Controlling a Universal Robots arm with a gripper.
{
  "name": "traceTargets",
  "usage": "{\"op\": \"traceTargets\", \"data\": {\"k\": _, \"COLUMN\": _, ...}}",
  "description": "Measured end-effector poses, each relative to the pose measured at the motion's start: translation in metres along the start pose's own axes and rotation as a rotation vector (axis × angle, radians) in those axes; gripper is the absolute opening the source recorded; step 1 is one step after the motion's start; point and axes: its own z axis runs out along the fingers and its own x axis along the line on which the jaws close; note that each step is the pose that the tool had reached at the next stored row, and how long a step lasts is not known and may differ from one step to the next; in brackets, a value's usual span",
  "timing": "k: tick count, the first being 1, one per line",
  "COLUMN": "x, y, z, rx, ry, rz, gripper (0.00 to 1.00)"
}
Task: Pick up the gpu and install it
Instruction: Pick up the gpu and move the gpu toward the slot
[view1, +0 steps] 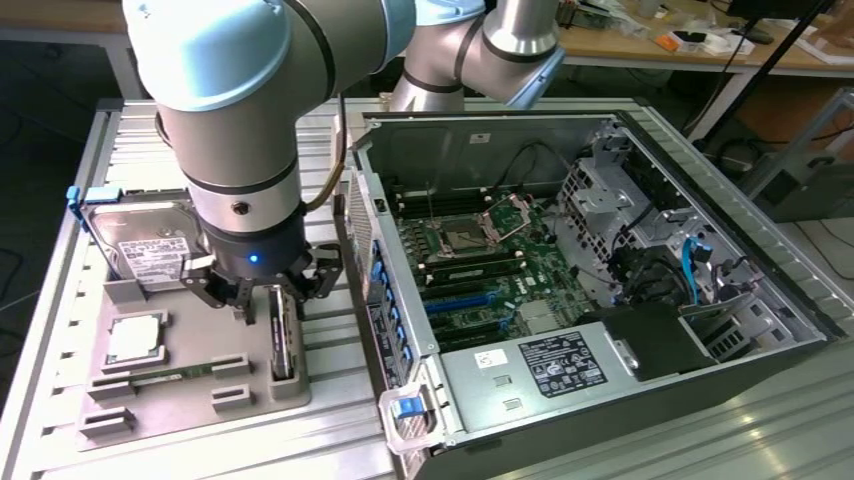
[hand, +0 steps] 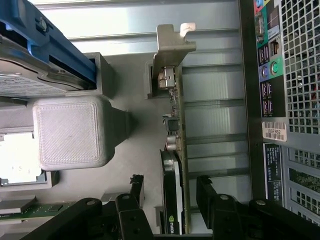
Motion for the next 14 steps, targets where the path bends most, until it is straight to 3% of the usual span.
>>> {"op": "traceTargets", "data": {"k": 2, "x": 0.0000, "y": 0.0000, "z": 0.0000, "rx": 0.0000, "ry": 0.0000, "rz": 0.000, "gripper": 0.47}}
{"op": "traceTargets", "data": {"k": 5, "x": 0.0000, "y": 0.0000, "z": 0.0000, "rx": 0.0000, "ry": 0.0000, "rz": 0.000, "gripper": 0.47}}
{"op": "traceTargets", "data": {"k": 6, "x": -0.0004, "y": 0.0001, "z": 0.0000, "rx": 0.0000, "ry": 0.0000, "rz": 0.000, "gripper": 0.40}}
{"op": "traceTargets", "data": {"k": 14, "x": -0.0012, "y": 0.0001, "z": 0.0001, "rx": 0.0001, "ry": 0.0000, "rz": 0.000, "gripper": 0.40}}
